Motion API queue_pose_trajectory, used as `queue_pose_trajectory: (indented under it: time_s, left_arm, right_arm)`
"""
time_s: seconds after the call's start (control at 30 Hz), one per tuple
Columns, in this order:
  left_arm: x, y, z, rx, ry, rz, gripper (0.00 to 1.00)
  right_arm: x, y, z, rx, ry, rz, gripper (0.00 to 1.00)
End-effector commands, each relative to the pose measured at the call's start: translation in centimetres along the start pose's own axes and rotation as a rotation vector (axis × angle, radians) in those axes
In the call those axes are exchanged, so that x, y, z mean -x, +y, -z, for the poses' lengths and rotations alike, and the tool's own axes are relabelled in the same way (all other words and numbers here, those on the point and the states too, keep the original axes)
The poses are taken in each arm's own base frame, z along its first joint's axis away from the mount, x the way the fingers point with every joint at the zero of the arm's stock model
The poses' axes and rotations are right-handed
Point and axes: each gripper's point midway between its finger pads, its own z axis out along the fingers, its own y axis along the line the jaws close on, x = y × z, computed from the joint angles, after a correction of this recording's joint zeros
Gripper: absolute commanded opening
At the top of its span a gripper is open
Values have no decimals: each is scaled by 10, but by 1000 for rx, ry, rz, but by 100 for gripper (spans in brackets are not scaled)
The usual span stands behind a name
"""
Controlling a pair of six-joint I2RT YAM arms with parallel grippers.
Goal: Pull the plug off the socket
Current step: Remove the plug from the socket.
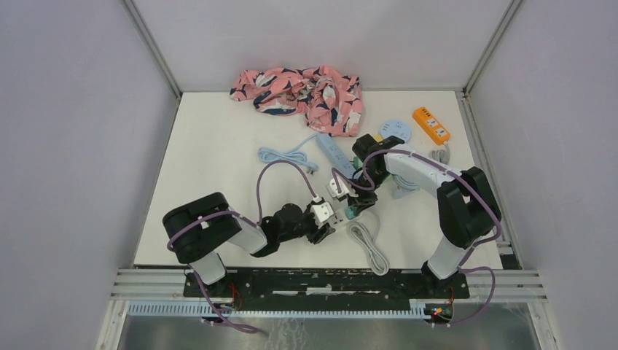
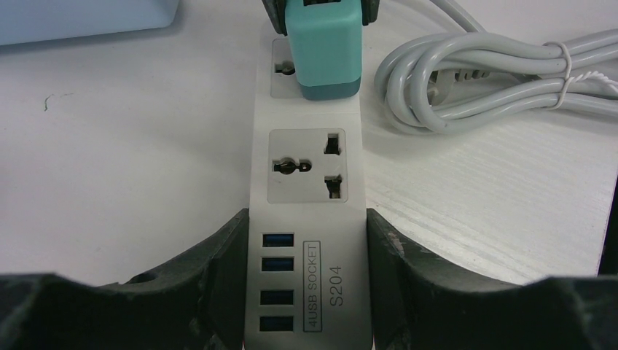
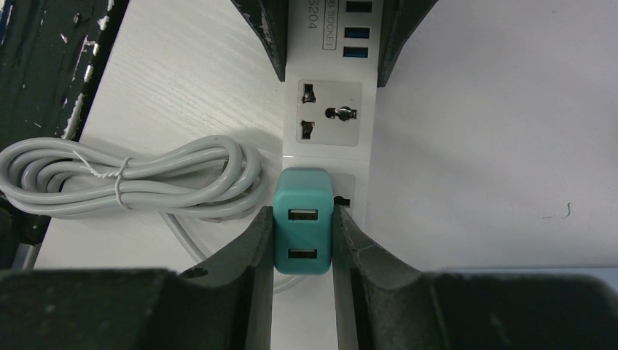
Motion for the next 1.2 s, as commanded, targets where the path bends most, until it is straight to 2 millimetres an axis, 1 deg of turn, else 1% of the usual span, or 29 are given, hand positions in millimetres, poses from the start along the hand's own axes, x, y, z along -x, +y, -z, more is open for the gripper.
queue_pose_trajectory:
  time_s: [0.0,0.1,0.23,0.4,0.47,0.53,0.63,0.73,0.8,0.87,0.93,1.03,1.17]
  left_arm:
    - [3,5,5,35,-21,-4,3]
    - [4,3,4,26,-26,1,3]
    - [4,0,0,9,-25,11,3]
    - [3,-1,-1,0,-23,18,3]
    - [3,-1,0,2,-22,18,3]
    - [3,-1,0,4,-20,18,3]
    - [0,0,1,9,-15,20,3]
    - [-2,2,2,22,-9,21,3]
    - [-4,2,4,27,-9,23,3]
    - [-4,2,5,27,-13,24,3]
    - [-4,2,6,29,-15,25,3]
    - [-4,2,7,29,-16,26,3]
    - [-3,2,6,30,-18,31,3]
  right_arm:
    - [2,8,11,18,-55,-1,0]
    - [9,13,7,21,-102,26,0]
    - [19,20,-4,42,-130,81,0]
    - [42,17,-15,36,-165,108,0]
    - [46,14,-16,18,-176,104,0]
    - [44,7,-13,-10,-159,88,0]
    - [37,-2,-4,-48,-144,55,0]
    - [21,-5,8,-74,-121,30,0]
    - [9,-4,11,-84,-73,42,0]
    - [2,-1,10,-75,-45,63,0]
    - [6,6,8,-41,-69,78,0]
    - [19,16,3,6,-137,95,0]
    - [37,16,-13,8,-149,129,0]
